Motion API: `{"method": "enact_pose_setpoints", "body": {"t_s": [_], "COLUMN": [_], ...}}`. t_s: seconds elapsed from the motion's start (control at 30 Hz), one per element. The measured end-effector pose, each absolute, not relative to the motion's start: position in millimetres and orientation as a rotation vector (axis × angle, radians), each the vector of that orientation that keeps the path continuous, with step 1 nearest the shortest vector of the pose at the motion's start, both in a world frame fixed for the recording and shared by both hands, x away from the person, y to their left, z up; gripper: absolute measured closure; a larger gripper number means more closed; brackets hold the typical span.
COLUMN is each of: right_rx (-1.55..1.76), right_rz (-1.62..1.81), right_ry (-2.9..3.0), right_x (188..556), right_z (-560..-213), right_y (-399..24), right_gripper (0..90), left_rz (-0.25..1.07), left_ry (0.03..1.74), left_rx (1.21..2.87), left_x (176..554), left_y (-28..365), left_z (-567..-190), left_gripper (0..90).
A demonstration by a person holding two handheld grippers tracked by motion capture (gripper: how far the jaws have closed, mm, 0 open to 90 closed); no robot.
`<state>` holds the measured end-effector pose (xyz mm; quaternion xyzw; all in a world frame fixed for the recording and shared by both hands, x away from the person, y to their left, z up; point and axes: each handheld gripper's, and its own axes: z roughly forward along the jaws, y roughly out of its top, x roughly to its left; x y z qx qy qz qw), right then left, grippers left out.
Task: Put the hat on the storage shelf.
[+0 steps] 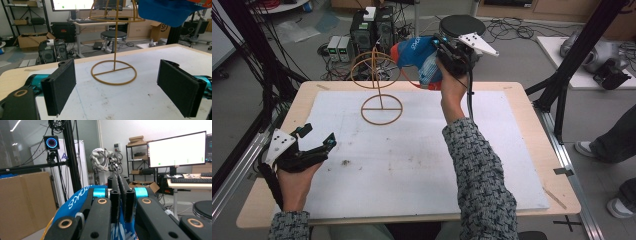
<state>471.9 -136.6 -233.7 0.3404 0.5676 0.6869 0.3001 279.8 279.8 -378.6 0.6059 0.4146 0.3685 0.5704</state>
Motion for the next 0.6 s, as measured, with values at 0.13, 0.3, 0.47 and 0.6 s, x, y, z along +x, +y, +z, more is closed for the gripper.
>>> {"method": "enact_pose_setpoints", "body": {"t_s": [0.13, 0.3, 0.47, 0.6], "right_rx": [0.892, 0.901, 0.893, 0.885], "right_rz": [1.839, 1.845, 1.854, 1.852], "right_ry": [1.514, 1.518, 1.504, 1.505], "right_x": [479.4, 487.3, 492.0, 497.8], "right_z": [-230.9, -230.2, -225.1, -220.7], "right_y": [-121.5, -110.6, -101.1, -87.7], "right_gripper": [88.4, 88.3, 88.3, 88.3], "left_rz": [0.866, 0.867, 0.864, 0.859], "left_ry": [0.974, 0.980, 0.978, 0.972], "left_rx": [1.415, 1.414, 1.419, 1.422], "left_x": [279.8, 280.2, 280.9, 281.5], "left_y": [280.9, 282.6, 281.7, 279.2], "left_z": [-378.3, -379.5, -380.0, -380.0], "left_gripper": [15.7, 15.7, 15.6, 15.7]}}
